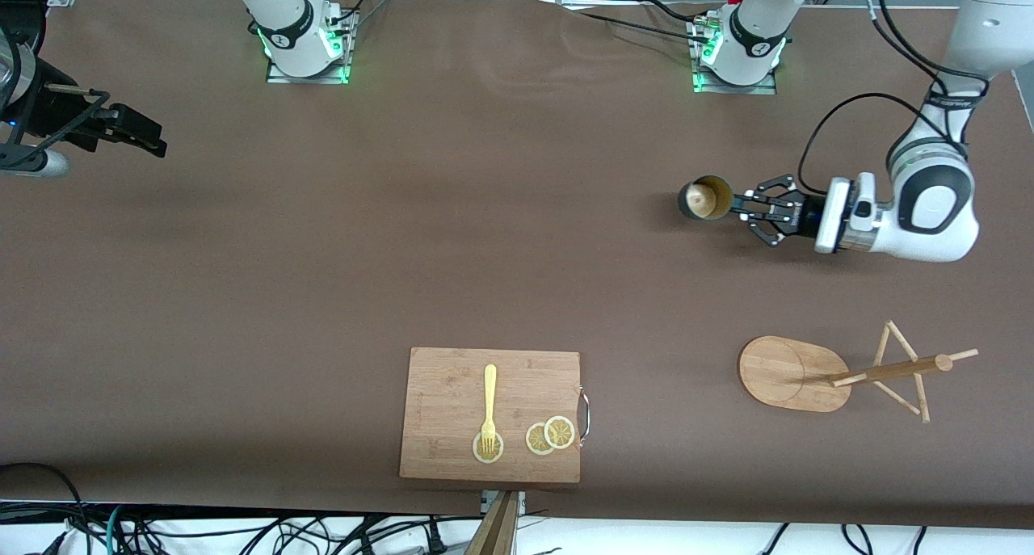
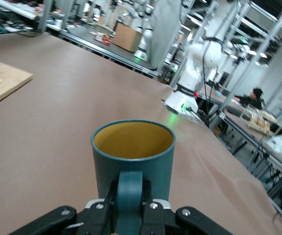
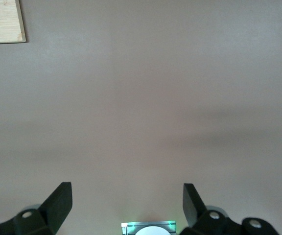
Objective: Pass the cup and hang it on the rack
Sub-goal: 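Lift the mug with the left gripper and carry it toward the rack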
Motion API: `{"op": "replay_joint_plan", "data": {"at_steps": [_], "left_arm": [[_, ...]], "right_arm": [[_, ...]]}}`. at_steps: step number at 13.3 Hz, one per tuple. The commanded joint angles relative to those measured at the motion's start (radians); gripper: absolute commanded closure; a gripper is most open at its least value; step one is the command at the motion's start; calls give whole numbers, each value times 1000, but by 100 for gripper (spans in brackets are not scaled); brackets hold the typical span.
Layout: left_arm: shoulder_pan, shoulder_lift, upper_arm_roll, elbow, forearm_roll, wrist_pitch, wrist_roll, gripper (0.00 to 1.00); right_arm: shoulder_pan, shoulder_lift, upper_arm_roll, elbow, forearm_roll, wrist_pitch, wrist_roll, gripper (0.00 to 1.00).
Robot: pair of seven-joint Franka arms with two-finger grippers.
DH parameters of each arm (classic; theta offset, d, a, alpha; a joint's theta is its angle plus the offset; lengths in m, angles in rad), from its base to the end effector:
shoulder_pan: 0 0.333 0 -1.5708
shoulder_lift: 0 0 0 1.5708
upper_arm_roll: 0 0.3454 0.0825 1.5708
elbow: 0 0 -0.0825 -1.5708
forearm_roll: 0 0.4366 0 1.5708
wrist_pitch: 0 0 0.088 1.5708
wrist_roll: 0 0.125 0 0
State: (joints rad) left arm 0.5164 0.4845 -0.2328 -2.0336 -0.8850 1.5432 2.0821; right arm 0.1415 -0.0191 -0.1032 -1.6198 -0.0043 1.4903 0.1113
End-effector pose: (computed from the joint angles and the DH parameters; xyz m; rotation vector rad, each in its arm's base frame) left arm 0.5503 0.0564 0.1957 1.4654 -1.1788 0.5687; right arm 0.5881 0.0214 0.6153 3.1242 -0.1141 -0.1721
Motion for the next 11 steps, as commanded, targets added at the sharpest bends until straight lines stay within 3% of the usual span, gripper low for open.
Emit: {"op": "replay_joint_plan", "data": {"at_steps": [1,5,11], "left_arm": [[68,40,-10,154,41,-124,-201,100],[129,42,6,272,46,-190,-575,100],[169,160,4,510,-18,-204,-1035,100]], "right_arm": [[-14,7,11,20,-2,-13,-5,0],[-14,7,8,20,-2,-15,-5,0],[-14,7,7,20,-2,-15,-7,0]]}}
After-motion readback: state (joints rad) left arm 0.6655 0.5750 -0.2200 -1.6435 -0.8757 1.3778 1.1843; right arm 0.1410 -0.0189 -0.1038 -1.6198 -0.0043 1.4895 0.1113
